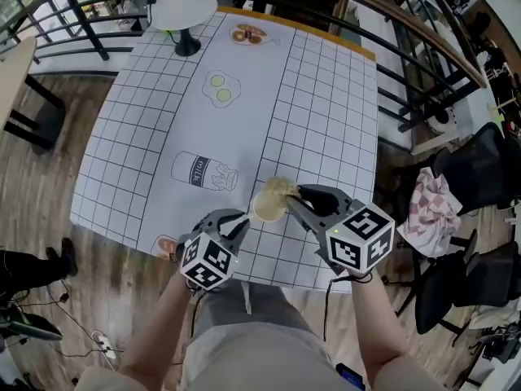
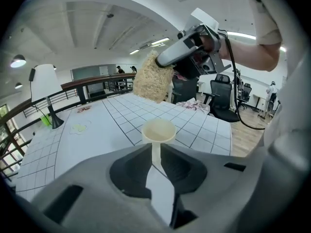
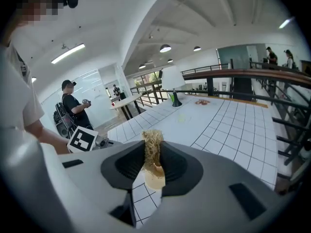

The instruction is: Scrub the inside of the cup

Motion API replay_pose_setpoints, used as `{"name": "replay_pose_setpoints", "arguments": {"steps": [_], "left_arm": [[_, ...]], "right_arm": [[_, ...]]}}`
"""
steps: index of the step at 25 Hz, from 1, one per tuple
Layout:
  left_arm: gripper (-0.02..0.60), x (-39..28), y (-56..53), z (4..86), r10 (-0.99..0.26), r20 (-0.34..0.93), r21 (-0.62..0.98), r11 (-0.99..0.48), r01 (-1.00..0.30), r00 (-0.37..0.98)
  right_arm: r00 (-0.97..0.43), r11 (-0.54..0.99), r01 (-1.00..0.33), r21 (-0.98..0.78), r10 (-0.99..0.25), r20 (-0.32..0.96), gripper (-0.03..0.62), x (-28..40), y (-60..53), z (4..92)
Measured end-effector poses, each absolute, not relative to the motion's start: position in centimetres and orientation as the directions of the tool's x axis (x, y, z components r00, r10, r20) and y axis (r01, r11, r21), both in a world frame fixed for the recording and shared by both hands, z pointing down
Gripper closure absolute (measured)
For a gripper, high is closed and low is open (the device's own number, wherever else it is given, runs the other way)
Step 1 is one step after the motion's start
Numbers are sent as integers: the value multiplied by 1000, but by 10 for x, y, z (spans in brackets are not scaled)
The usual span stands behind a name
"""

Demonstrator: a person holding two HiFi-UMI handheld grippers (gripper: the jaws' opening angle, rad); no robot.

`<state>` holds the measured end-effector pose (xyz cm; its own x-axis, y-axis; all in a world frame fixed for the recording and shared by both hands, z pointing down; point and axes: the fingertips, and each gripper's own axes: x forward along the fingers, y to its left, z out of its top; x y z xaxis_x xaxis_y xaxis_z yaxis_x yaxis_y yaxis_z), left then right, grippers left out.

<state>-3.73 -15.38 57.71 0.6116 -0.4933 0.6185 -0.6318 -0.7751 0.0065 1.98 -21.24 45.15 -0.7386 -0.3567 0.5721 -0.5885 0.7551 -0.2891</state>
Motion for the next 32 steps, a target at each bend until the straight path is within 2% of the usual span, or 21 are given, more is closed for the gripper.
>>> {"name": "replay_pose_setpoints", "arguments": {"steps": [4,9,14,18,23,32], "left_arm": [[518,-51,-159,528,-561,534,42,-730,-682,633],[520,-65,-176,453,-634,464,-90,-729,-679,618],[546,-60,-182,365,-688,324,-178,-719,-672,650],[554,-53,-176,295,-713,196,-175,-701,-692,673],[568,-79,-191,233,-784,59,-230,-613,-756,618],[568,-75,-165,166,-750,-17,-256,-636,-728,661]], "right_arm": [[-747,753,-607,-256,-429,508,500,21,-213,412],[-748,764,-620,-180,-505,431,500,19,-217,361],[-749,760,-636,-135,-565,347,500,24,-211,318],[-758,761,-640,-109,-601,254,500,31,-200,271],[-750,754,-656,-30,-647,139,500,19,-210,221],[-723,720,-690,74,-690,-26,500,36,-181,144]]}}
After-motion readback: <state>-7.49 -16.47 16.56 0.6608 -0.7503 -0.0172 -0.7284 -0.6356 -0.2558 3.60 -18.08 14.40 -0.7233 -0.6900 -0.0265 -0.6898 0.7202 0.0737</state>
